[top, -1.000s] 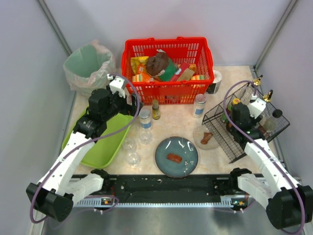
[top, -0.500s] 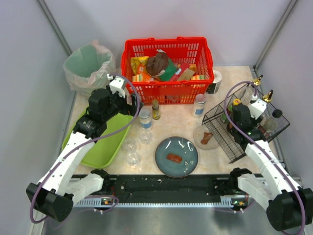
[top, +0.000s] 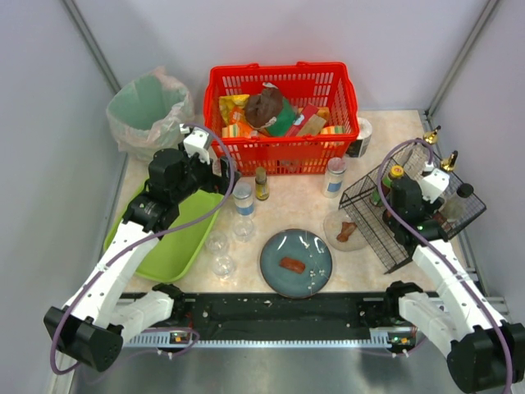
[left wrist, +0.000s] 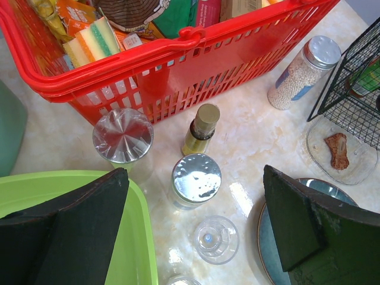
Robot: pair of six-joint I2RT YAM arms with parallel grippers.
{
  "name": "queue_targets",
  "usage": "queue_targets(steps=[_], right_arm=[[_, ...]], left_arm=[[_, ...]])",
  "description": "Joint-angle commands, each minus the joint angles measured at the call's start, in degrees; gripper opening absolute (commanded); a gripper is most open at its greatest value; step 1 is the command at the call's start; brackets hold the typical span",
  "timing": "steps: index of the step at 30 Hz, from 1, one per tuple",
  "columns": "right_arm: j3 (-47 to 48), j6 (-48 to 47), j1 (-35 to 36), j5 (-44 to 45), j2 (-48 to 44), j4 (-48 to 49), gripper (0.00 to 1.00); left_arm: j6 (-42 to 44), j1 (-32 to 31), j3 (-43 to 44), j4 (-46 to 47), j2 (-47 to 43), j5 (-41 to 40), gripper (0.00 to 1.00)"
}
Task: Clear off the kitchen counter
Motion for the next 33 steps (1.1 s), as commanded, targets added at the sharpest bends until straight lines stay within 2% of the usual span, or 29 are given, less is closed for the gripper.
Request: queue_targets(steps=[1,6,13,17,24,33], right_arm=[[1.1,0.2,-0.8,2.3,-1.4,5.0,0.72],[3.0,0.2,-0.8,1.1,-2.2,4.2,0.8],[6.0,-0.6,-0.7,-0.2,-5.3,1.7,0.8],[9.3,-4.4,-0.7,-2.3,-7.5,0.4,0.82],[18.6,-10.4,-0.7,-15.2,-6.6,-7.4,0.84],[30.7,-19.6,-0.8,-38.5,-5.0,-16.4,0.86]], left_arm=[[0.2,-0.2,2.4,1.5,0.1,-0.3,0.98],[0.1,-0.1,2.5,1.4,0.2,-0.3,0.98],[0.2,-0.2,2.5,1.3,0.0,-0.5,0.98],[0.1,-0.3,2.6,1.3,0.2,-0.4,0.98],[-0.2,-0.3,2.8,1.1,0.1,-0.1,0.98],[-0.4,-0.3,2.9,1.1,-0.4,0.2,0.98]])
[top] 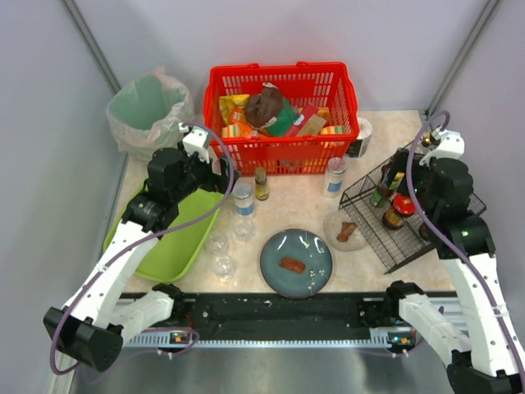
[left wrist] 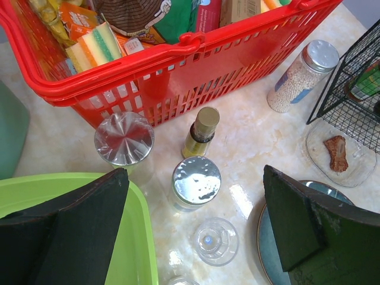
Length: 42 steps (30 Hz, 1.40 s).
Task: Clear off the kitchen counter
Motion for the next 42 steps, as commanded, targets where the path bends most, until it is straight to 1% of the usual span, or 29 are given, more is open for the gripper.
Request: queue_targets(steps=[1,3,5,9,11,16,22,27,28,32,37,40,42], right_arm=[[6.9,-5.4,-0.6,-17.5,0.2,-3.4,0.86],[8.0,-5.8,-0.6,-24.1,0.8,-2.5,0.85],[8.8,-5.5,-0.5,-28.5,2.7,-2.5,0.82],[7.6,-3.8,0.2,-34.5,6.4,-0.2,0.78],[5.7,-2.9,3.1,-35.3,7.2,3.0,0.78],[3.4,-3.1,15.3,-27.6,11.0,9.1,0.79],[0.6,-2.6,22.0,-17.9,15.9,17.0,0.78],[-0.6,-5.0,26.6,-9.5,21.1,21.8,0.74],[-1.0,-5.5,27.7,-8.7,21.5,23.4,0.73],[-1.5,-6.7,31.1,-8.0,26.6,32.0,0.63],[3.0,-10.1,36.0,-4.3,37.0,38.8,0.62],[7.0,-10.2,37.9,-1.4,43.6,41.4,0.66],[9.0,-9.5,38.8,2.0,47.5,43.5,0.66]], left_arm=[[-0.3,-0.2,2.4,1.1,-0.4,0.4,0.98],[-0.3,-0.2,2.4,1.1,-0.7,0.4,0.98],[-0.3,-0.2,2.3,1.2,-1.0,0.0,0.98],[-0.3,-0.2,2.3,1.3,-1.1,0.1,0.98],[-0.3,-0.1,2.3,1.3,-1.1,0.0,0.98],[-0.3,-0.2,2.3,1.3,-1.1,-0.2,0.98],[-0.2,-0.2,2.2,1.1,-1.2,-0.8,0.98],[-0.3,-0.2,2.2,1.2,-1.1,-0.9,0.98],[-0.6,-0.2,2.3,1.2,-1.1,-1.8,0.98],[-1.8,-0.2,2.0,1.3,-2.1,-6.9,0.98],[-2.5,-0.2,0.8,2.4,-4.6,-14.0,0.98],[-3.4,-0.1,-0.4,3.2,-6.2,-18.9,0.98],[-4.2,-0.2,-1.0,3.6,-7.3,-22.0,0.98]])
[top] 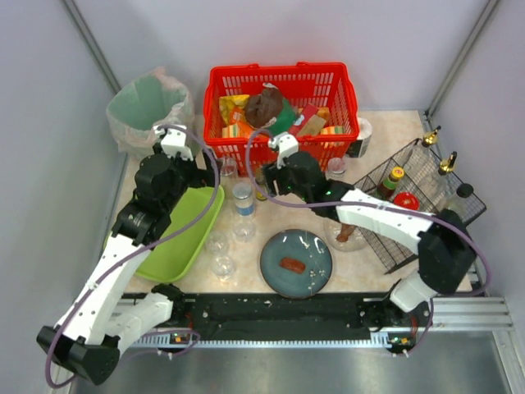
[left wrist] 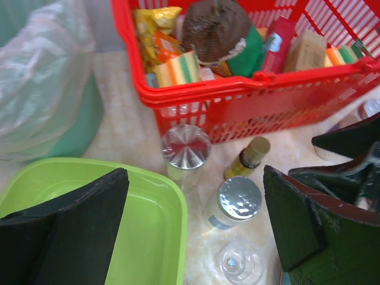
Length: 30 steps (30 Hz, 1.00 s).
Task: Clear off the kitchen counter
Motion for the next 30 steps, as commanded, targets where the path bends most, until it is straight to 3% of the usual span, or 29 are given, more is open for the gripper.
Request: queue_targets(steps=[1,5,13,17,19,26,30], right_arm=[[6.8,-0.4,2.3,8.8,6.9,9.7,0.66],[11.6,1.2,2.3,12.2,13.8,10.5,0.66],[16.1,2.0,2.4,11.4,19.8,8.6,0.6],[17.5,2.9,2.4,10.7,21.5,6.1,0.46],[18.5,3.6,2.5,10.7,22.2,4.0,0.43],[18.2,4.0,2.5,11.8,22.0,2.4,0.52],[18.3,4.1,2.4,11.3,22.0,2.4,0.48]], left_arm=[[-2.1,-0.2,-1.4,3.7,-3.3,-9.4,0.98],[-1.6,-0.1,-0.6,2.3,-2.6,-13.3,0.98],[-1.4,-0.1,0.0,1.8,-1.8,-11.5,0.98],[-1.1,-0.1,-0.1,1.8,-1.7,-10.9,0.98],[-1.0,-0.1,0.0,1.8,-1.5,-10.7,0.98],[-1.0,0.0,0.2,1.6,-1.1,-9.6,0.98],[-0.8,0.0,0.2,1.7,-1.1,-9.6,0.98]])
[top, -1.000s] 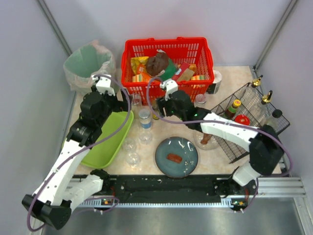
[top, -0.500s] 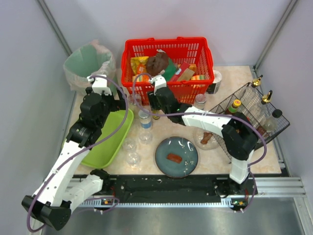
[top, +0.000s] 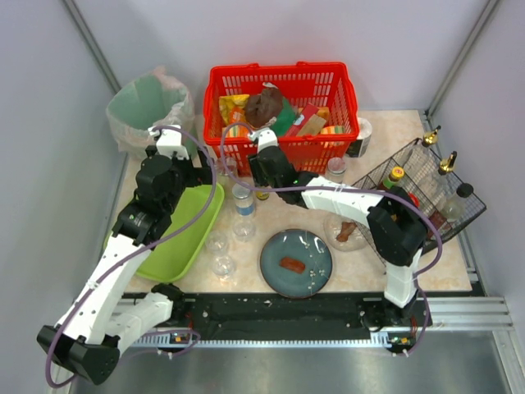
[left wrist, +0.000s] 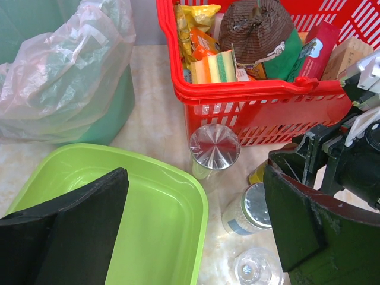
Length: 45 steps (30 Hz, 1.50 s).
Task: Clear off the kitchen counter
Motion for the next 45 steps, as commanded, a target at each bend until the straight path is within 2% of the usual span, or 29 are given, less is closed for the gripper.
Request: queue_targets(steps=[1,2,5,6,11,20,24,29,34,38,45], right_arm=[[2.5,0.8,0.6,0.5,0.0,0.3,0.46],[2.8,0.8,0.5,0.5,-0.1,-0.2,0.41],[4.3,1.9,0.6,1.0,-0.7,-5.0,0.03],[4.1,2.3,0.6,1.6,-1.4,-5.9,0.0],[2.5,3.3,0.5,4.1,-8.2,-9.2,0.0],[4.8,9.9,0.1,10.2,-21.9,-28.0,0.0],[3.0,17.4,-5.6,8.2,-30.1,-37.3,0.0],[-1.1,17.2,-9.2,11.3,-41.1,-40.4,0.0],[-1.7,17.2,-10.8,18.6,-48.8,-46.2,0.0],[-2.2,17.4,-15.5,18.5,-52.1,-49.2,0.0],[-2.1,17.1,-19.2,25.7,-53.9,-53.9,0.0]], left_arm=[[0.2,0.0,1.1,1.9,0.1,0.4,0.99],[0.3,0.0,1.1,1.9,0.1,0.3,0.98],[0.4,0.1,1.1,1.8,0.1,0.3,0.98],[0.5,0.0,1.1,1.8,0.1,0.3,0.98],[0.4,0.0,1.2,1.8,0.2,0.8,0.98],[0.9,0.0,1.3,1.5,0.2,1.1,0.99],[0.6,0.1,1.1,1.8,0.2,2.1,0.99],[0.5,0.1,1.1,1.7,0.3,2.5,0.98],[0.6,0.1,1.1,1.7,0.2,2.1,0.98],[0.7,0.0,1.0,1.8,0.5,2.5,0.98],[0.4,0.0,0.9,1.9,1.1,2.8,0.98]])
